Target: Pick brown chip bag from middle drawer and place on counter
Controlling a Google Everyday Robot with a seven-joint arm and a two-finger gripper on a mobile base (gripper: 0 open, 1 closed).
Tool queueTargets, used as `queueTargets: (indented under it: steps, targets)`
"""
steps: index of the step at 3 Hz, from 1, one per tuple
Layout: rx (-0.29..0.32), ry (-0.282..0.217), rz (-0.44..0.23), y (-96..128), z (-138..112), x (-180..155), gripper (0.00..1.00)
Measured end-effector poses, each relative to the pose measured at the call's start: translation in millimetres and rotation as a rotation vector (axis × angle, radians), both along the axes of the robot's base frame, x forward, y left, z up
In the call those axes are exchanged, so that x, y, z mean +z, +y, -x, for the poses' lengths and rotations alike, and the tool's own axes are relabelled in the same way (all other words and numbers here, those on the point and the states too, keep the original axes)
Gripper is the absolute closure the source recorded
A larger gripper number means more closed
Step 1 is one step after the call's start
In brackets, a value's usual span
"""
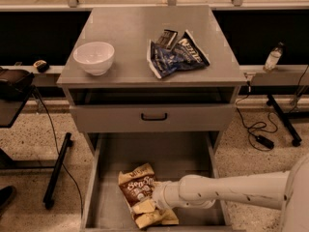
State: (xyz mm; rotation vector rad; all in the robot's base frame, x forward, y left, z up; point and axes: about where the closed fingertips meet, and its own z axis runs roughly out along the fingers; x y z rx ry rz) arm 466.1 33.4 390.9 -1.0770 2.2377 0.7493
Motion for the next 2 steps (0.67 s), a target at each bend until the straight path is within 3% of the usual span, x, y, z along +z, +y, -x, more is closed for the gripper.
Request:
queueTargets:
  steps: [1,2]
  targets:
    - [-0.01,-0.017,-0.101,9,1,9,0.63]
    - [-0.006,-0.084,-0.281,19,-5,33,0.86]
